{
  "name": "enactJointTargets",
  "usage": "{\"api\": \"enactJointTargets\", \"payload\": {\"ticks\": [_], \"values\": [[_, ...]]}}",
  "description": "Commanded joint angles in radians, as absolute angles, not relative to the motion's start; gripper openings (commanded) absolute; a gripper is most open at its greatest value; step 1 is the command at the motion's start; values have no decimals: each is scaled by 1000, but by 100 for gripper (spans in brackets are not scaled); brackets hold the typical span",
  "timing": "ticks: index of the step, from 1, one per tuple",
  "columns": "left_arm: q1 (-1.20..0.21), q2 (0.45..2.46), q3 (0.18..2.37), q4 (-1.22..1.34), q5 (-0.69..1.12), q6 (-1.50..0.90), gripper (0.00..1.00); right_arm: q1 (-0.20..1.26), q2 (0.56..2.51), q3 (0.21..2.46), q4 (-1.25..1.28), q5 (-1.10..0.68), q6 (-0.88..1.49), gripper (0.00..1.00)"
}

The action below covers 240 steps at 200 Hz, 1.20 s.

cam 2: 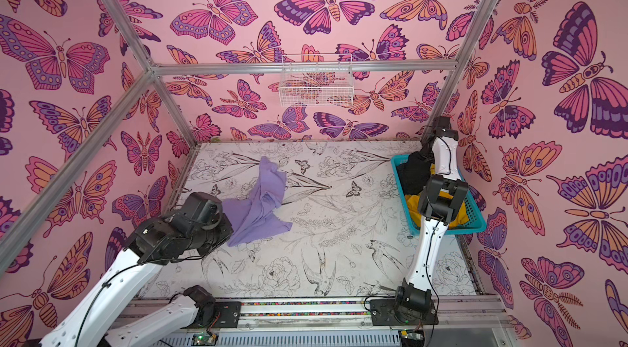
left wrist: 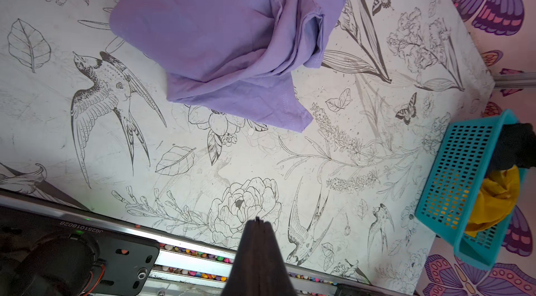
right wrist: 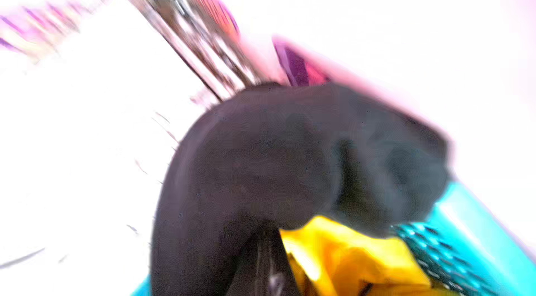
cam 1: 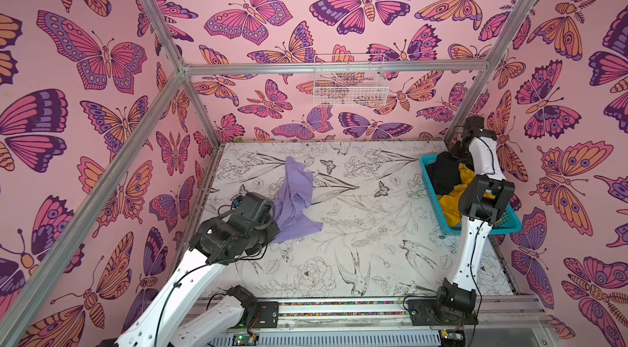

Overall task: Fold and stack t-shirts
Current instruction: Move the bin to the corner of the board.

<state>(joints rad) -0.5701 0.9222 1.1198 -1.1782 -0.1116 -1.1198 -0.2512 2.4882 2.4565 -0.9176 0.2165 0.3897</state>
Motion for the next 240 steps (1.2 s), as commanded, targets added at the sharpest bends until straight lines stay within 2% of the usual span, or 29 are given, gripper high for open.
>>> {"api": "enactJointTargets", "payload": {"ticks": [1,36,67,93,120,148,166,189,219,240], "values": [[-603,971,1156,-1188,-172,-1137,0,-251,2477,2476,-690,157,454,3],[-683,1067,1195,-1187,-229,-1162,0,-245,2463,2456,-515,123,518,5],[-734,1128,1242,-1187,-269,-1169,0,-234,2437,2432,-529,99,461,1],[-764,1156,1276,-1186,-327,-1164,0,-190,2285,2130,-565,183,296,0],[-775,1179,1304,-1185,-356,-1133,0,-172,2129,1783,-607,252,241,0],[-782,1190,1298,-1180,-346,-1111,0,-171,2059,1631,-596,291,195,0],[-782,1186,1280,-1181,-341,-1113,0,-170,2093,1695,-618,292,189,0],[-782,1180,1262,-1180,-354,-1116,0,-171,2247,1900,-675,270,181,0],[-782,1175,1257,-1181,-369,-1119,0,-171,2515,2328,-766,183,202,0],[-782,1179,1262,-1183,-380,-1123,0,-173,2657,2573,-739,117,267,0]]}}
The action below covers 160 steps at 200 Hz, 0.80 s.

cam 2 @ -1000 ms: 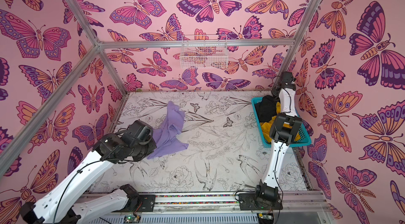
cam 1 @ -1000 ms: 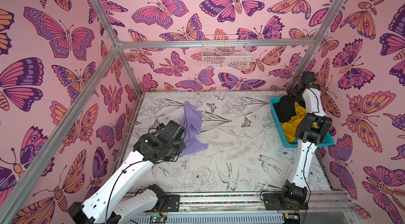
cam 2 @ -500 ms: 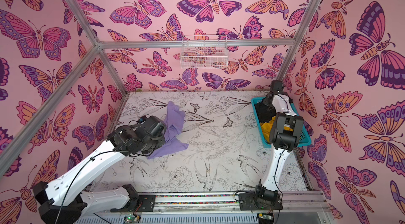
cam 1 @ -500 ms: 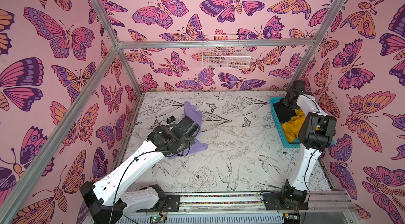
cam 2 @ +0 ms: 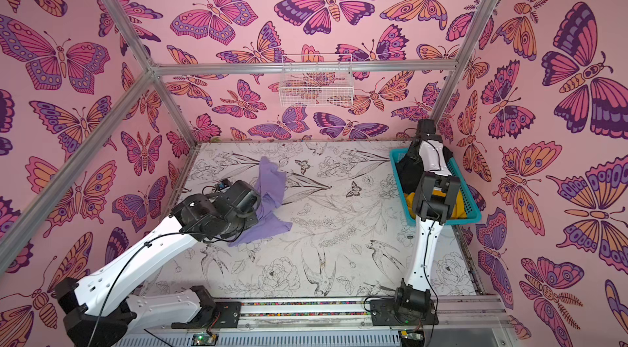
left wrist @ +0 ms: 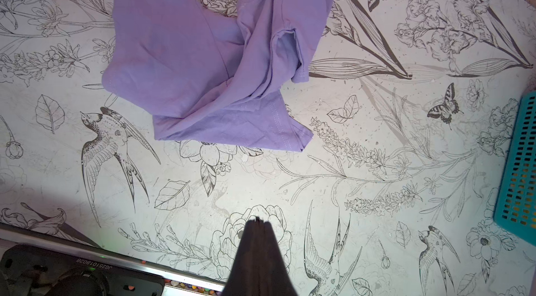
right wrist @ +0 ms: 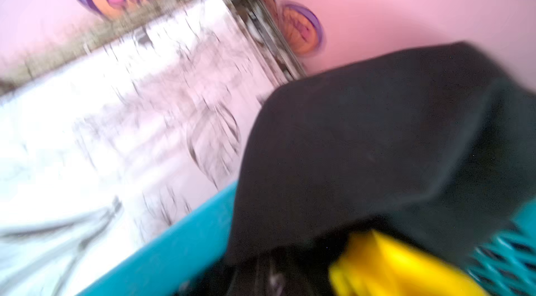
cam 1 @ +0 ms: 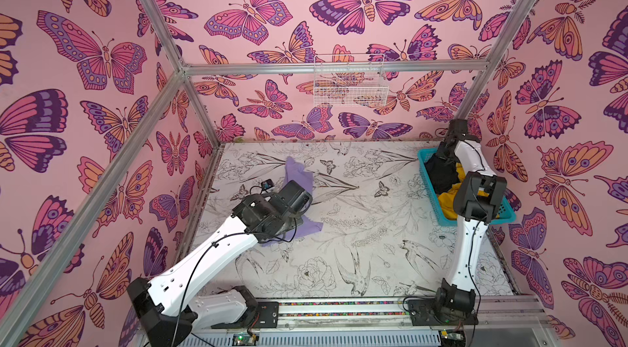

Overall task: Fold and stack t-shirts
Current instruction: Move the bin to the corner of the board.

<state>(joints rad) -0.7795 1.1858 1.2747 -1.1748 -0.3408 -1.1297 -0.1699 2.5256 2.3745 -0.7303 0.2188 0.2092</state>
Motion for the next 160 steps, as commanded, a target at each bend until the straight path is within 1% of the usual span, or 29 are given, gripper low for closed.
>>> {"api": "enactJointTargets", "payload": {"ticks": [1,16,40,52,66,82,86,105,132,142,145,146,149,150,152,154,157,160], "values": [[-782,1179,1263,-1183,-380,-1124,0,-174,2661,2578,-735,112,271,0],[-782,1183,1270,-1184,-382,-1133,0,-174,2680,2600,-630,83,337,0],[-783,1191,1267,-1183,-389,-1165,0,-169,2634,2523,-442,19,425,4],[-784,1203,1268,-1183,-405,-1164,0,-154,2592,2478,-401,14,415,5],[-787,1231,1287,-1184,-437,-1131,0,-127,2528,2421,-393,40,335,4],[-795,1263,1329,-1184,-506,-1073,0,-88,2424,2313,-400,85,243,2],[-796,1304,1341,-1184,-520,-1060,0,-78,2393,2271,-403,96,224,2],[-802,1345,1392,-1183,-596,-1005,0,-29,2222,2060,-399,153,166,2],[-810,1343,1430,-1184,-674,-948,0,52,1971,1793,-402,211,135,8],[-810,1330,1429,-1184,-687,-928,0,88,1895,1745,-443,216,139,22],[-810,1326,1428,-1183,-690,-925,0,100,1876,1733,-455,208,139,30],[-810,1324,1427,-1183,-691,-923,0,103,1868,1728,-457,206,138,33],[-810,1318,1425,-1184,-690,-920,0,114,1845,1716,-469,197,138,47],[-810,1317,1423,-1184,-690,-918,0,119,1838,1713,-475,194,138,49],[-810,1313,1420,-1185,-690,-918,0,126,1824,1703,-482,187,138,62],[-810,1310,1415,-1186,-689,-919,0,134,1813,1695,-489,178,140,70],[-810,1305,1408,-1185,-690,-920,0,148,1790,1681,-497,162,144,73],[-810,1300,1400,-1184,-691,-922,0,160,1767,1667,-503,141,145,72]]}}
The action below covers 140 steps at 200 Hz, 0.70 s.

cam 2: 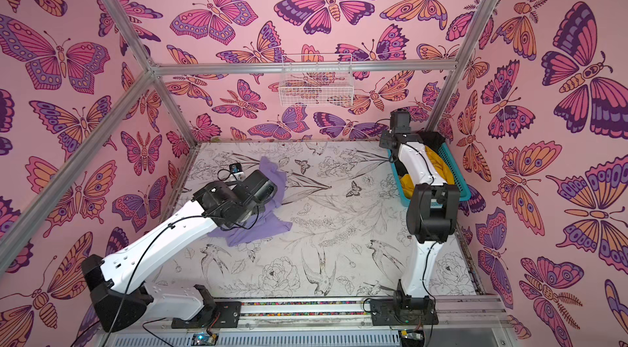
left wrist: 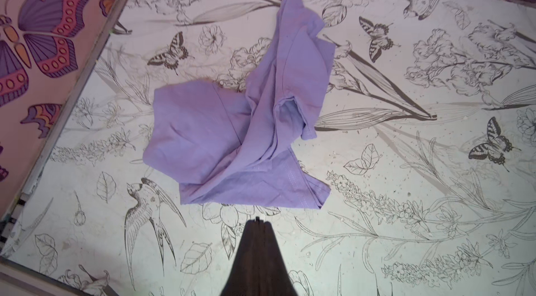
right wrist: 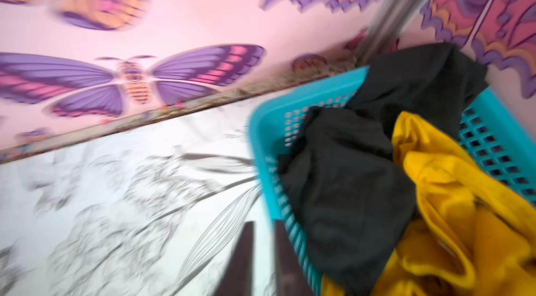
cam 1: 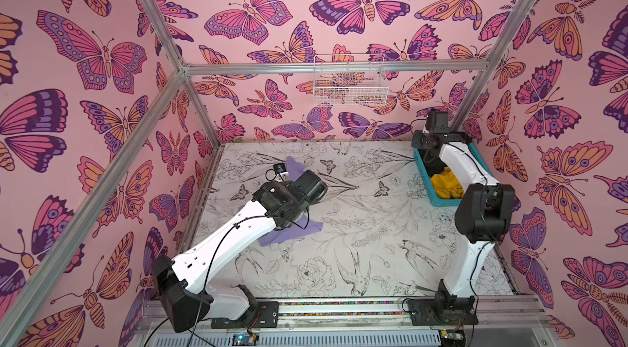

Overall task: Fold and stack t-shirts
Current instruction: Move the bin to the corner of the board.

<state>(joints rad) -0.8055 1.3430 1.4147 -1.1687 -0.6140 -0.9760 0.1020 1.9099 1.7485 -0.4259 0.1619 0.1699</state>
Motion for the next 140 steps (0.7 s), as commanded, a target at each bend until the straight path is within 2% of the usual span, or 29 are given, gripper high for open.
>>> {"api": "enactJointTargets", "payload": {"ticks": [1,27,39,51,59,75,96,99,108,109,114,115,118,122,136,140], "values": [[-810,1298,1398,-1184,-692,-923,0,164,1760,1662,-506,134,146,71],[-799,1283,1335,-1188,-664,-940,0,283,1583,1502,-526,-26,234,58],[-785,1290,1327,-1187,-636,-916,0,347,1496,1406,-514,-62,295,26],[-779,1301,1330,-1185,-626,-885,0,418,1430,1312,-509,-89,339,14],[-779,1302,1334,-1183,-625,-875,0,460,1385,1248,-512,-85,373,0],[-781,1285,1348,-1176,-624,-859,0,527,1283,1123,-479,-145,457,0],[-783,1192,1310,-1079,-604,-844,0,560,1150,977,-351,-331,583,0],[-782,1178,1300,-1054,-594,-838,3,560,1136,962,-336,-349,607,4],[-782,1136,1282,-1007,-559,-839,27,560,1096,917,-269,-414,666,25],[-781,1132,1280,-1001,-555,-839,29,560,1094,915,-263,-420,671,30],[-781,1111,1269,-970,-541,-838,47,559,1073,906,-240,-446,682,53],[-781,1107,1268,-967,-540,-838,50,559,1069,905,-237,-450,684,55],[-781,1094,1260,-946,-528,-836,64,560,1059,904,-230,-460,686,64],[-781,1075,1249,-921,-518,-830,75,560,1043,899,-216,-465,693,71],[-781,1010,1201,-831,-486,-827,89,560,986,853,-82,-503,779,98],[-781,991,1187,-806,-473,-823,91,560,973,838,-33,-525,803,99]]}}
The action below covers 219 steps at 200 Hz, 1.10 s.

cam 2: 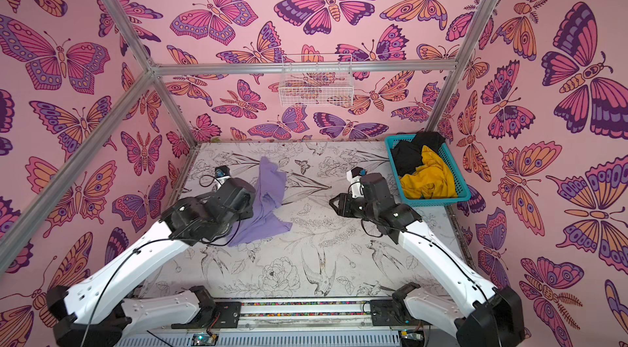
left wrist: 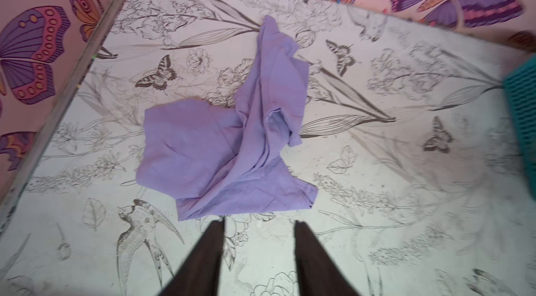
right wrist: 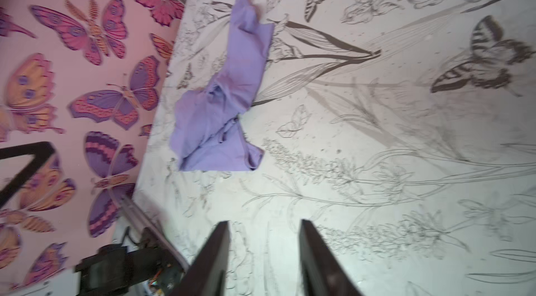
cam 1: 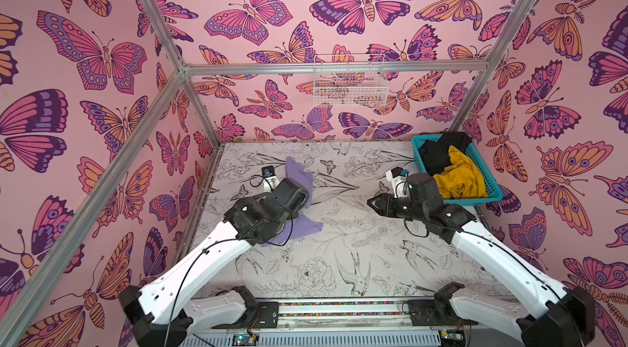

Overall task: Fold and stack t-shirts
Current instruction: Move the bin to the corner of the board, then flatten out the T-shirt at the center of the board.

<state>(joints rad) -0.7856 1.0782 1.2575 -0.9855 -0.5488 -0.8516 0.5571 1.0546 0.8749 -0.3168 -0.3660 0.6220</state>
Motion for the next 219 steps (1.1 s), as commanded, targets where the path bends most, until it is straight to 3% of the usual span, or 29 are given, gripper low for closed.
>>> {"api": "enactJointTargets", "payload": {"ticks": [1,10,28,54,61,75,93,101,107,112,118,133,160,176,193,219], "values": [[-781,986,1182,-799,-469,-822,92,560,970,835,-19,-531,809,99],[-780,945,1147,-733,-428,-792,100,559,954,819,53,-563,851,99],[-775,901,1122,-676,-354,-722,100,560,945,810,130,-630,886,99],[-769,892,1110,-657,-263,-679,100,560,920,761,206,-561,975,99],[-768,891,1106,-647,-248,-676,98,560,913,740,222,-517,1006,100],[-759,892,1105,-647,-244,-701,95,552,903,713,182,-404,1099,89],[-741,893,1107,-647,-253,-727,88,514,927,716,90,-362,1165,91],[-739,889,1106,-650,-278,-727,81,494,955,736,51,-390,1166,90],[-739,886,1104,-653,-309,-728,78,490,977,757,15,-408,1142,92],[-738,883,1104,-664,-346,-737,79,491,997,782,-14,-427,1096,100],[-735,882,1105,-684,-383,-742,81,491,1022,815,-60,-457,1041,99],[-718,898,1126,-763,-451,-714,100,495,1082,906,-204,-490,908,99],[-606,1056,1210,-1064,-501,-789,97,505,1134,1030,-452,-421,683,99],[-486,1129,1179,-1071,-312,-811,97,508,1137,1089,-553,-370,593,99],[-367,1142,1063,-876,-13,-807,95,508,1112,1129,-593,-341,546,99],[-327,1220,1050,-800,9,-791,93,509,1052,1141,-604,-314,517,99]]}}
